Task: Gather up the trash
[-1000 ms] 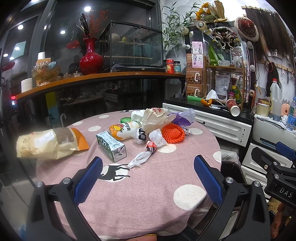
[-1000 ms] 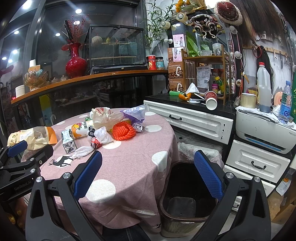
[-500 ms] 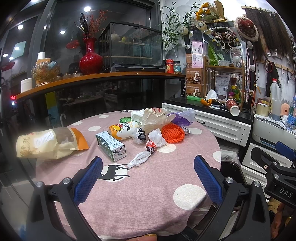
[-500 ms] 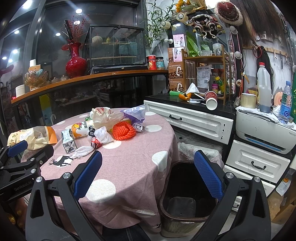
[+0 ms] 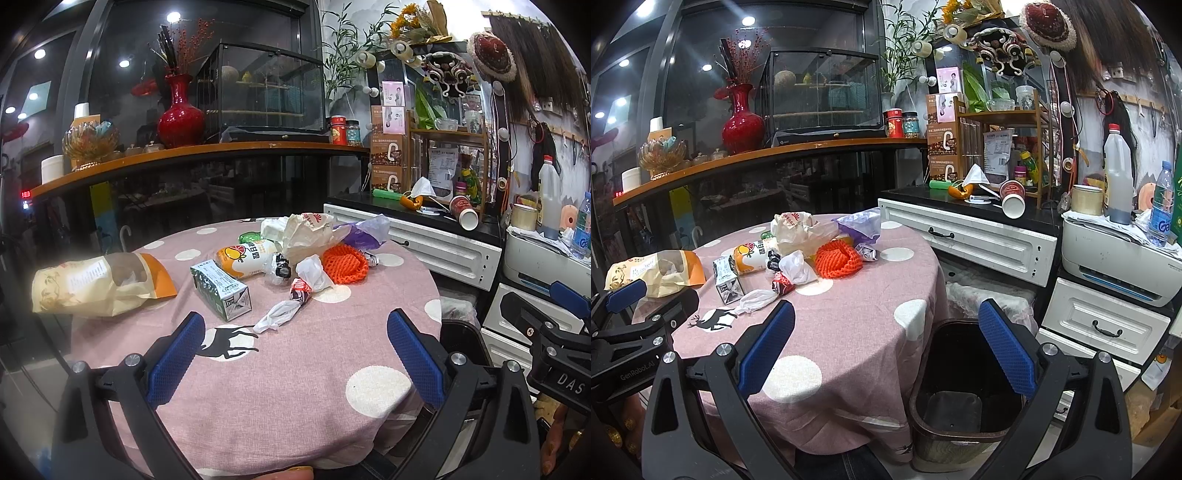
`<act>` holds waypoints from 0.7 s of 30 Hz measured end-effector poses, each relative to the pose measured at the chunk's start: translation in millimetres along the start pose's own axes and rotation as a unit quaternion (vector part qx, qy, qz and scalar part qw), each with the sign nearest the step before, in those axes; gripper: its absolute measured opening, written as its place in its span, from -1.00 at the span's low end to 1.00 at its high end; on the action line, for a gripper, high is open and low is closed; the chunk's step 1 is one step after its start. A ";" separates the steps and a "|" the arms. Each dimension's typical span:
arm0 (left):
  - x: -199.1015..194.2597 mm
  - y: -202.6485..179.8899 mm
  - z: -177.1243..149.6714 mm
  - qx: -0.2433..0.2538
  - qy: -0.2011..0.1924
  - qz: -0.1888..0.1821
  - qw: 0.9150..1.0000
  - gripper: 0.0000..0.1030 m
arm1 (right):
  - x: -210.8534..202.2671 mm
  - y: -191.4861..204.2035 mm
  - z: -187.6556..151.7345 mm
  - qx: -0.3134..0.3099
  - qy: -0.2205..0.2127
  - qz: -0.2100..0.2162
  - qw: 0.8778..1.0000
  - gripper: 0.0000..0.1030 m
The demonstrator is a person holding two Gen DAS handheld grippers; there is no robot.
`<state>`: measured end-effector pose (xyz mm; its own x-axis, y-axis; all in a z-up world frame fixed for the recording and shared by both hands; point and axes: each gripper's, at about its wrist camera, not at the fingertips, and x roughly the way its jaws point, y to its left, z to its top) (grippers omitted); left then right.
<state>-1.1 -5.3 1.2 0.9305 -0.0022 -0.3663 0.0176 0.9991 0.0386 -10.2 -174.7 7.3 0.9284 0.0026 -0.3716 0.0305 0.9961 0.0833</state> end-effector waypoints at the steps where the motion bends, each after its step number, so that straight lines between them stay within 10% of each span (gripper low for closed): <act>1: 0.0 -0.7 0.1 0.000 0.000 0.000 1.000 0.90 | 0.1 0.0 0.0 0.000 0.000 0.000 1.000 0.91; 21: 53.5 10.7 -13.9 0.021 0.109 -0.070 0.991 0.90 | 56.3 -7.4 -3.1 -0.050 0.082 0.009 0.995 0.91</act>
<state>43.9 5.8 -30.9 0.8168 -0.1266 -0.5629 0.1603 0.9870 0.0105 40.7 -181.7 -17.1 0.8550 0.0277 -0.5178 -0.0310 0.9995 0.0023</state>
